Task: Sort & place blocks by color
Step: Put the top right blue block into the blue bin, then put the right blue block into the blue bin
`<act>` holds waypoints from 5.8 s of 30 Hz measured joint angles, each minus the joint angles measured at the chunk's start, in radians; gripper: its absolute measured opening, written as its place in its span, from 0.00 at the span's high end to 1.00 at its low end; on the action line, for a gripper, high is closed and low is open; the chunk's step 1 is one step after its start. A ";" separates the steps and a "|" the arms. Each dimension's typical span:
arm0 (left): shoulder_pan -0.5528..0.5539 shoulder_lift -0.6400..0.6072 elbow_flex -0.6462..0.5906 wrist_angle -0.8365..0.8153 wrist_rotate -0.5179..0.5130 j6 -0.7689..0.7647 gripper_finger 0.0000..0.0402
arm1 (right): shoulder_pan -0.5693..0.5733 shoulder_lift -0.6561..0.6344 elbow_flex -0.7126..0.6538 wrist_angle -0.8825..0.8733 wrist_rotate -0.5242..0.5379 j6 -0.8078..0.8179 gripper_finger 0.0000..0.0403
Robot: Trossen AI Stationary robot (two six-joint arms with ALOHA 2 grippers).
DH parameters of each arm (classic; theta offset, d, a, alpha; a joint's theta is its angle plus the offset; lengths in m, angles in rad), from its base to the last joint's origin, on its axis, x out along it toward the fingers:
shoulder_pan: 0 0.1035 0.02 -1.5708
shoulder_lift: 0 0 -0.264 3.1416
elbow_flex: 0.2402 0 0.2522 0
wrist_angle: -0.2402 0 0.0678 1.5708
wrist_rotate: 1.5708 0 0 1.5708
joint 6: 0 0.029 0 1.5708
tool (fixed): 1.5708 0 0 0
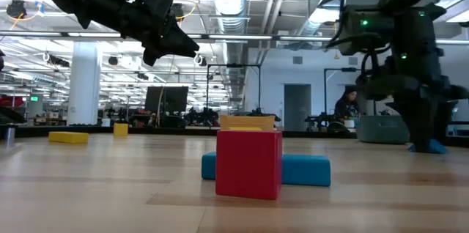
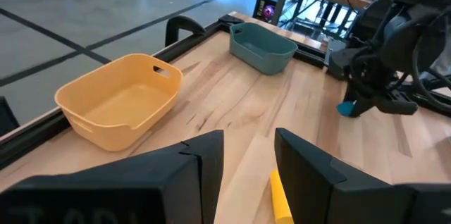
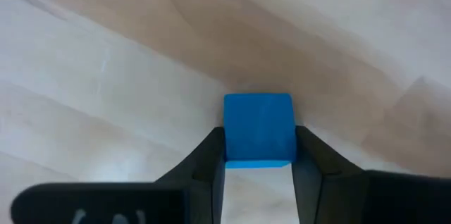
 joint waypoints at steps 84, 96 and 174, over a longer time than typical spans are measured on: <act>-0.110 -0.126 -0.001 -0.137 0.073 -0.037 0.71 | -0.028 -0.094 0.283 0.136 0.206 -0.250 0.46; -0.110 -0.125 -0.001 -0.136 0.116 0.063 0.71 | 0.503 0.194 0.305 0.567 0.316 -0.163 0.45; -0.119 -0.124 0.000 0.004 -0.152 0.039 0.71 | -0.329 -0.392 0.172 0.177 0.097 -0.692 0.77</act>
